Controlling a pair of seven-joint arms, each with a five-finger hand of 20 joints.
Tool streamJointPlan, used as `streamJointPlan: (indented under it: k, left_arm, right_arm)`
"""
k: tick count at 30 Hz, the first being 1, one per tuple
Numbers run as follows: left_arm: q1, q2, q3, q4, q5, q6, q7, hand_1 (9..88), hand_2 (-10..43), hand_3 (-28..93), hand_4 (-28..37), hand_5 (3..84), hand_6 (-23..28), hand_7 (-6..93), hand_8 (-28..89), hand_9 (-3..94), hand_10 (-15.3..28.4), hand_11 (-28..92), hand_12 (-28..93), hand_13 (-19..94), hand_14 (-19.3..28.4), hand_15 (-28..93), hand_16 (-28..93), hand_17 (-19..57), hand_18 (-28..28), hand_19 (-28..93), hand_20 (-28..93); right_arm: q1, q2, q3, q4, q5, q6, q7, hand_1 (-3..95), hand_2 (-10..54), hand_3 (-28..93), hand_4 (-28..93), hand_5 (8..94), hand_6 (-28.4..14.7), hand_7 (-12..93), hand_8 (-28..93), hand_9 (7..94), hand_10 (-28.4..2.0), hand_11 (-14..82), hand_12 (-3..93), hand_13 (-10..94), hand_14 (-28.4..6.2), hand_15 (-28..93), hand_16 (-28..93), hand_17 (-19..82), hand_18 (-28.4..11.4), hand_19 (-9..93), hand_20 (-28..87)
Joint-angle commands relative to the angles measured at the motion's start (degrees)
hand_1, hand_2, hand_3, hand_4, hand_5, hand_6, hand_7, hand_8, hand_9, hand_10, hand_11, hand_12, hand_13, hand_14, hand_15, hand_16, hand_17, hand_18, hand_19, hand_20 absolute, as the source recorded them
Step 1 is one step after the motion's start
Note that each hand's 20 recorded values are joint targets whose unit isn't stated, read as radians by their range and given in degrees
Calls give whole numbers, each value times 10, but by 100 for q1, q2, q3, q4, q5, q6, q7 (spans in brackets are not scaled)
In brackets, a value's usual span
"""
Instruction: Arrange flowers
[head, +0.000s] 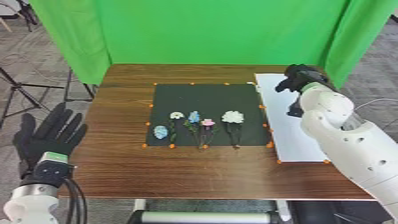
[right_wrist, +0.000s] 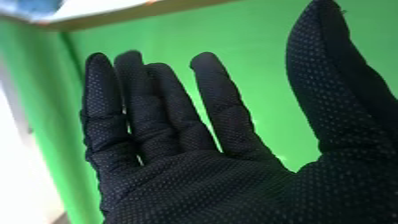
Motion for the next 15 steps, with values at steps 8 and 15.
streamJointPlan:
  k: [8, 15]
  left_arm:
    - [-293, 170, 292, 61, -6, -108, 36, 263, 77, 704, -283, 378, 68, 140, -87, 282, 131, 216, 91, 180, 134, 341, -78, -56, 121, 270, 96]
    - [-436, 214, 385, 103, 27, -127, 39, 263, 78, 704, -283, 379, 68, 140, -86, 283, 131, 216, 91, 180, 134, 340, -79, -56, 121, 271, 96]
  right_arm:
    - [1198, 224, -540, 1644, 586, -313, 202, 316, -95, 803, -270, 373, -73, 185, -123, 332, -190, 95, 123, 209, -162, 286, 17, 149, -207, 570, 201]
    - [1331, 217, -574, 2027, 1045, -403, -60, 322, -95, 828, -267, 323, -69, 183, -123, 288, -173, 94, 104, 202, -152, 289, 0, 143, -200, 561, 194]
